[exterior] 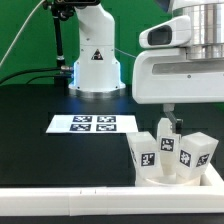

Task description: Assemble stool

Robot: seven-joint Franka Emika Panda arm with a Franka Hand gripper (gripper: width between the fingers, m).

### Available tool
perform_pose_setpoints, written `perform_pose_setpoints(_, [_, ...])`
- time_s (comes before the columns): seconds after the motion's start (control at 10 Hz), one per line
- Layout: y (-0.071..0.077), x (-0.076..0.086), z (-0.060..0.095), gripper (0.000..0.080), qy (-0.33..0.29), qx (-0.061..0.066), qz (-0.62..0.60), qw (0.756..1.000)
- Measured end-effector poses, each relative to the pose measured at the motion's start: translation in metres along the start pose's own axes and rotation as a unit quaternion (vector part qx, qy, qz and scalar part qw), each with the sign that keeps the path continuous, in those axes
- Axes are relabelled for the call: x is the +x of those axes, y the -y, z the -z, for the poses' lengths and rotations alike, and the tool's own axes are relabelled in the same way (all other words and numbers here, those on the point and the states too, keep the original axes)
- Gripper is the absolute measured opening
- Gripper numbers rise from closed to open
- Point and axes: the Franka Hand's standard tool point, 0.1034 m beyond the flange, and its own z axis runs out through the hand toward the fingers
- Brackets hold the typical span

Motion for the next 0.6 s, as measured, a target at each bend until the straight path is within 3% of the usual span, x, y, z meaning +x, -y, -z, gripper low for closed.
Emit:
perform_pose_setpoints(0.2, [-0.01,0.004,-0.005,0.0649,0.005,-0.023,0.244,0.969])
perform_pose_setpoints(0.3, [-0.012,0.003,-0.01,0.0649,0.025,-0.021,0.3,0.953])
perform_pose_setpoints(0.4, [-0.01,0.001,-0.015,0.0649,0.03,-0.028,0.342,0.939])
perform_pose_setpoints(0.6, [-0.009,-0.001,-0.021,0.0649,0.02,-0.031,0.359,0.933])
